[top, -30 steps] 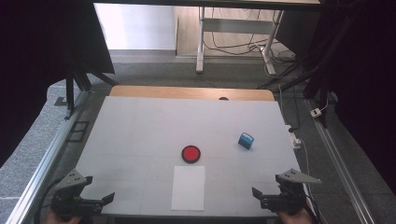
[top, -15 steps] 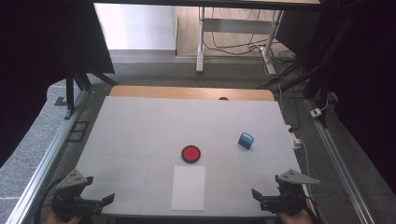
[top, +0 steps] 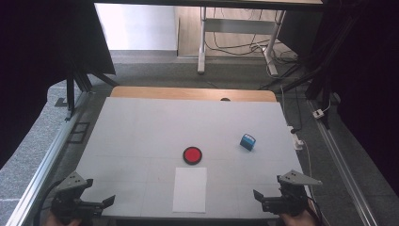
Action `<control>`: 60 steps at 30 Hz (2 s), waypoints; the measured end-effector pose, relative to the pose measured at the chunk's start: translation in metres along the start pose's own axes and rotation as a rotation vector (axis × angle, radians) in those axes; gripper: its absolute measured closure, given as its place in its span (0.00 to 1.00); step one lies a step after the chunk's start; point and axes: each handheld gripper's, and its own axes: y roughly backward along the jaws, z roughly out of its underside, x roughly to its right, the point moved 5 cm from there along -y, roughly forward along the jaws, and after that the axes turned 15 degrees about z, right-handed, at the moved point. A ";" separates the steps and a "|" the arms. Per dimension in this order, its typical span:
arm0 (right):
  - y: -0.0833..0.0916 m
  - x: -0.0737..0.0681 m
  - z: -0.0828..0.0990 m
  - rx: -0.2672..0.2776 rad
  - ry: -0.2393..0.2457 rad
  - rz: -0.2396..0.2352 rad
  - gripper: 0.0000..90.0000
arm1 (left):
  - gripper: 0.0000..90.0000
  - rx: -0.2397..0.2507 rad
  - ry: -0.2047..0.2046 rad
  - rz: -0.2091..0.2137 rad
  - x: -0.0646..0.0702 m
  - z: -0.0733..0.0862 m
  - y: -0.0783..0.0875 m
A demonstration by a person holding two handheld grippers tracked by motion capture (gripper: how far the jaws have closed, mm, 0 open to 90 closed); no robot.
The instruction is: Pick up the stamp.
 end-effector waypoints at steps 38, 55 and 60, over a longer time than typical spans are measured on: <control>-0.031 -0.024 -0.046 0.031 0.130 -0.078 0.00 | 0.00 0.002 -0.006 -0.004 0.001 0.000 0.000; -0.069 -0.008 -0.063 -0.032 0.070 -0.053 0.00 | 0.00 0.006 0.000 -0.001 0.001 0.000 0.001; -0.077 -0.004 -0.067 -0.036 0.080 -0.039 0.00 | 0.00 0.008 0.000 0.000 0.000 0.000 0.001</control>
